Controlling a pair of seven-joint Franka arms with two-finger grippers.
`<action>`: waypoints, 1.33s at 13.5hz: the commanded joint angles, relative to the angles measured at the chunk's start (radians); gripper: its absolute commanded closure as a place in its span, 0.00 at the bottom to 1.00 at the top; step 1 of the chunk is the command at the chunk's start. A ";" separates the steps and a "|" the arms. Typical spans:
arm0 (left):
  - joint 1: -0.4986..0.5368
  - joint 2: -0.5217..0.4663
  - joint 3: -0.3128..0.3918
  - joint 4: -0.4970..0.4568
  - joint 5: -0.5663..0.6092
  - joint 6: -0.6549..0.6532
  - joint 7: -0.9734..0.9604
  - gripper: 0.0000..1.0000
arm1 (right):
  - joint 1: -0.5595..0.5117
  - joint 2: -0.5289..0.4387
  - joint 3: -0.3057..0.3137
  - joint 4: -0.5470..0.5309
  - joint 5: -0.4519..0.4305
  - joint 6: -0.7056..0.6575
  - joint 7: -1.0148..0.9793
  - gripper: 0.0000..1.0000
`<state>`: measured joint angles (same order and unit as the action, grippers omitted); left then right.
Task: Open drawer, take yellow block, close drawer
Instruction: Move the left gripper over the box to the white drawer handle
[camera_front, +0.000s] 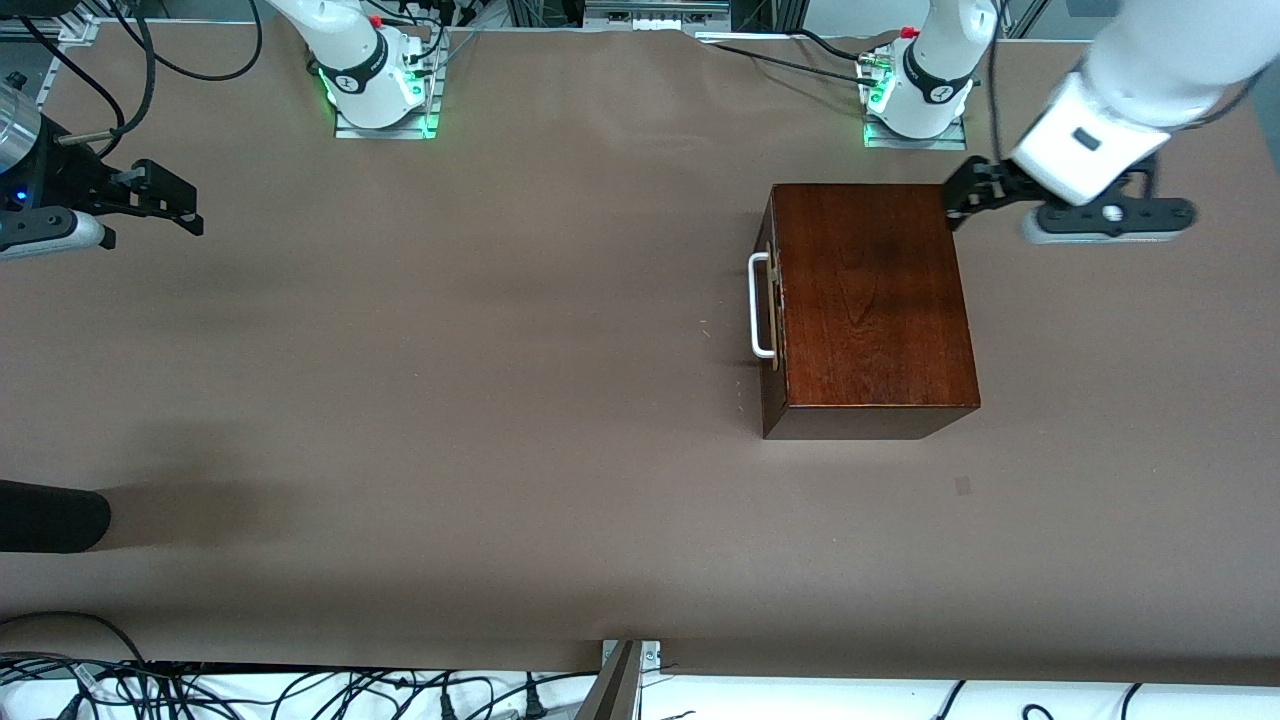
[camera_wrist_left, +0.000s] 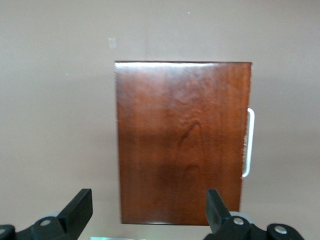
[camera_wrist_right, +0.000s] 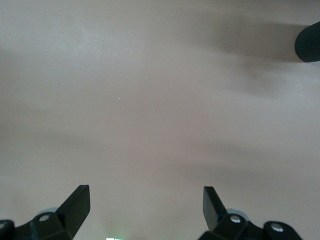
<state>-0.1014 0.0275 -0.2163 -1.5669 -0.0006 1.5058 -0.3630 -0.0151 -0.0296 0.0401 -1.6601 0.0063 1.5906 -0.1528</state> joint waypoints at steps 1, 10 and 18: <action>-0.043 0.081 -0.066 0.041 0.004 0.008 -0.120 0.00 | -0.009 0.003 0.006 0.011 0.007 -0.011 0.004 0.00; -0.228 0.273 -0.144 -0.001 0.128 0.200 -0.420 0.00 | -0.009 0.003 0.006 0.011 0.007 -0.009 0.004 0.00; -0.363 0.459 -0.144 -0.015 0.295 0.289 -0.640 0.00 | -0.009 0.003 0.006 0.013 0.001 -0.009 0.004 0.00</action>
<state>-0.4350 0.4636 -0.3628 -1.5822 0.2353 1.7899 -0.9594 -0.0152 -0.0288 0.0398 -1.6601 0.0063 1.5907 -0.1528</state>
